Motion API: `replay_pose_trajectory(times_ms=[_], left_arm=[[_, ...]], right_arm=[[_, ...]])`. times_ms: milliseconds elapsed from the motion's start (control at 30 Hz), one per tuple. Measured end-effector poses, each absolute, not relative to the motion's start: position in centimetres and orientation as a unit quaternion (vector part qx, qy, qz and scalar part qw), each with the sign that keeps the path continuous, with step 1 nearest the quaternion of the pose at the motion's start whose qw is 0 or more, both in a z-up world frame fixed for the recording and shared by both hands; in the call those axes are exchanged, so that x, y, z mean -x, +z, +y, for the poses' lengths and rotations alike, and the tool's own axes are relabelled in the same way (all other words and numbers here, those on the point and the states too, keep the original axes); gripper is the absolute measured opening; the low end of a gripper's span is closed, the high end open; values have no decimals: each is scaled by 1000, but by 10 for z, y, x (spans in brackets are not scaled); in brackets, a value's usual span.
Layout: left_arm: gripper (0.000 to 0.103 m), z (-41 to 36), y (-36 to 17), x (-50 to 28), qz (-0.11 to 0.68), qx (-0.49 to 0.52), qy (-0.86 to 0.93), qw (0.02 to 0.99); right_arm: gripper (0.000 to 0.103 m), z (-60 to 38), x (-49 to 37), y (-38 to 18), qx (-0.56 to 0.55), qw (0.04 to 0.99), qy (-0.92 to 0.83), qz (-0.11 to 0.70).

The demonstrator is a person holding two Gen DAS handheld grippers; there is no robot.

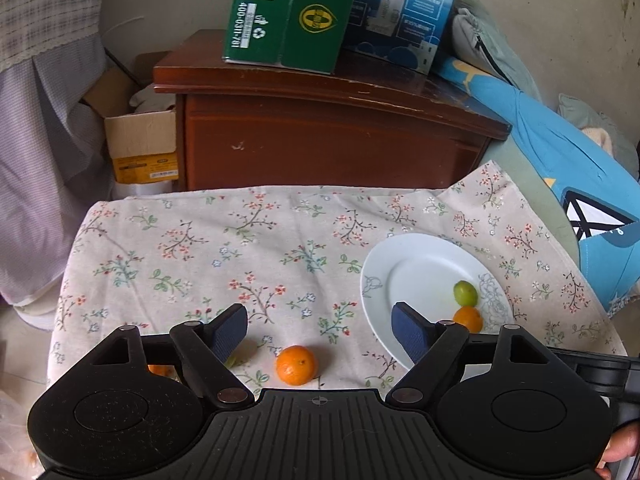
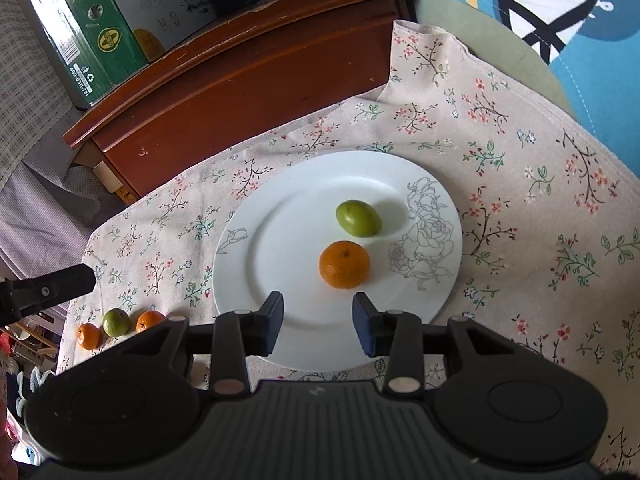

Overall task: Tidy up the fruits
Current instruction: 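Move both grippers back to the fruit cluster toward two tangerines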

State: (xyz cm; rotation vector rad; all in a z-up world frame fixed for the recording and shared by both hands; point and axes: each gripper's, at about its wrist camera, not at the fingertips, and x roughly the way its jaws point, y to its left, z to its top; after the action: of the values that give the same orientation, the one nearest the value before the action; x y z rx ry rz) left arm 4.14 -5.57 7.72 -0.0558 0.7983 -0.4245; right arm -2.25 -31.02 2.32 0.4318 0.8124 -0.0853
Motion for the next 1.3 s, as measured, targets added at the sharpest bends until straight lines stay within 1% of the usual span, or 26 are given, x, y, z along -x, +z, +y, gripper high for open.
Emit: replay_pose_trajectory(times_ms=[300, 667, 1000, 1300], left_arm=[[82, -27, 66, -26, 411, 20, -156, 898], [82, -19, 45, -1, 438, 1, -149, 887], [82, -16, 30, 20, 444, -28, -142, 884], [82, -19, 17, 30, 439, -63, -148, 884]], right_arm=[[39, -296, 37, 25, -202, 895, -19, 397], [39, -266, 64, 21, -197, 891, 19, 409], [39, -241, 88, 8, -209, 877, 49, 430], [40, -230, 89, 0, -208, 874, 52, 436]])
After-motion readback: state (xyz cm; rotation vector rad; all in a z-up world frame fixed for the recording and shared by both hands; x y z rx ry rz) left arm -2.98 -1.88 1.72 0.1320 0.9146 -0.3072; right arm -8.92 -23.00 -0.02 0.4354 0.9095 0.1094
